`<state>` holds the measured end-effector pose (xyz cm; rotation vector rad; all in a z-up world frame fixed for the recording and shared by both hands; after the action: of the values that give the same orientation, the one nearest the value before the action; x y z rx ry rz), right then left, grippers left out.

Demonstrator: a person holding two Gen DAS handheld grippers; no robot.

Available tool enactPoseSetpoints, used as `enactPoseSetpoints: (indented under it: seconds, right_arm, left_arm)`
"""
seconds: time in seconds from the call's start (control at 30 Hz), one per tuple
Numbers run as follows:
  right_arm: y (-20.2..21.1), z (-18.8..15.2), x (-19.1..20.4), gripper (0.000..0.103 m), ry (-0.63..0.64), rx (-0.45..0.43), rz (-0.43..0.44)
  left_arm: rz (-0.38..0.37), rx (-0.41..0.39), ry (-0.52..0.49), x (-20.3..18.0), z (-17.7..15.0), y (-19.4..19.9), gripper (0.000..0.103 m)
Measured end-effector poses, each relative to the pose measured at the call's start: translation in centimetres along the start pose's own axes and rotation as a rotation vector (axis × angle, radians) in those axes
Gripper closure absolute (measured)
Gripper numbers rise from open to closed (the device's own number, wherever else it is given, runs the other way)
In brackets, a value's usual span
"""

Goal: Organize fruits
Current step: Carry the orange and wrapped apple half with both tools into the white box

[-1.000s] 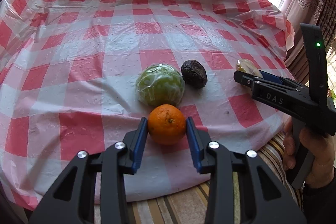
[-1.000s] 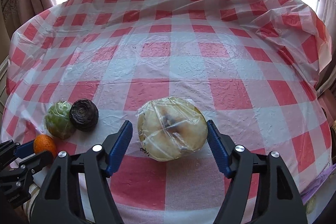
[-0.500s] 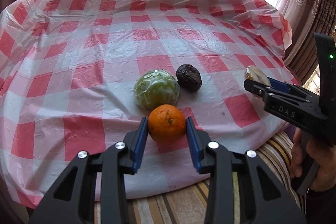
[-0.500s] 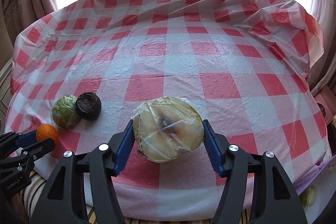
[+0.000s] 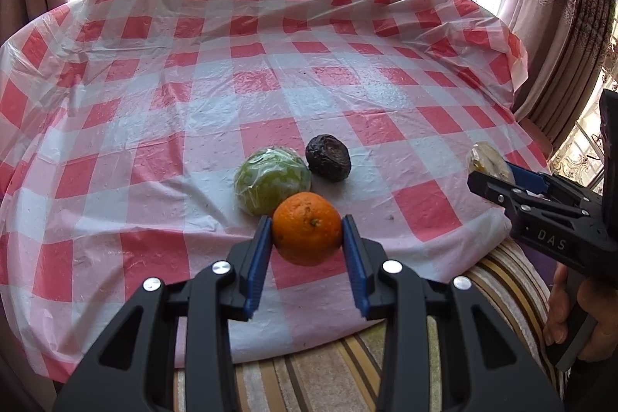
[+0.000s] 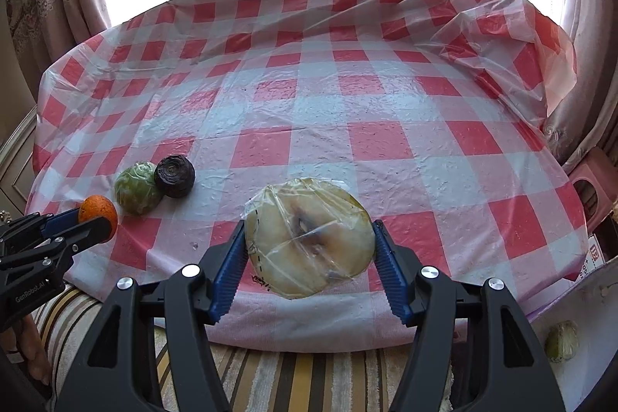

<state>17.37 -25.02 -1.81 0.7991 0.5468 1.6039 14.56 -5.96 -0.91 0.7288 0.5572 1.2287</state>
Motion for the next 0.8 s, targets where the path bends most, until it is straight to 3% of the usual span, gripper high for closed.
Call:
enactPoseSetpoints:
  seconds: [0.43,0.8]
  right_arm:
    - [2.9,-0.5,-3.2,0.042,-0.027,-0.015,-0.021]
    - [5.9,-1.8,-9.2,0.042,-0.089,-0.030,-0.088]
  left_arm:
    - [-0.047,-0.022,-0.078,-4.3,1.3,0.7,0.066]
    - [-0.125,-0.020,-0.191,-11.4,2.5,-0.1,0.066]
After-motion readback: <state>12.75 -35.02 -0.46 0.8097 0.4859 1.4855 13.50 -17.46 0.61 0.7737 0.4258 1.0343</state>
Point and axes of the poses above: each gripper's, at about its wrist camera, not at the fingertips, and y roughly against the way its jaws point, x to its left, z to its top, the point moved 6 cm from there along -y, roughly the way its jaws point, and after that the axes turned 9 degrees about -y, right-handed, at the moved point
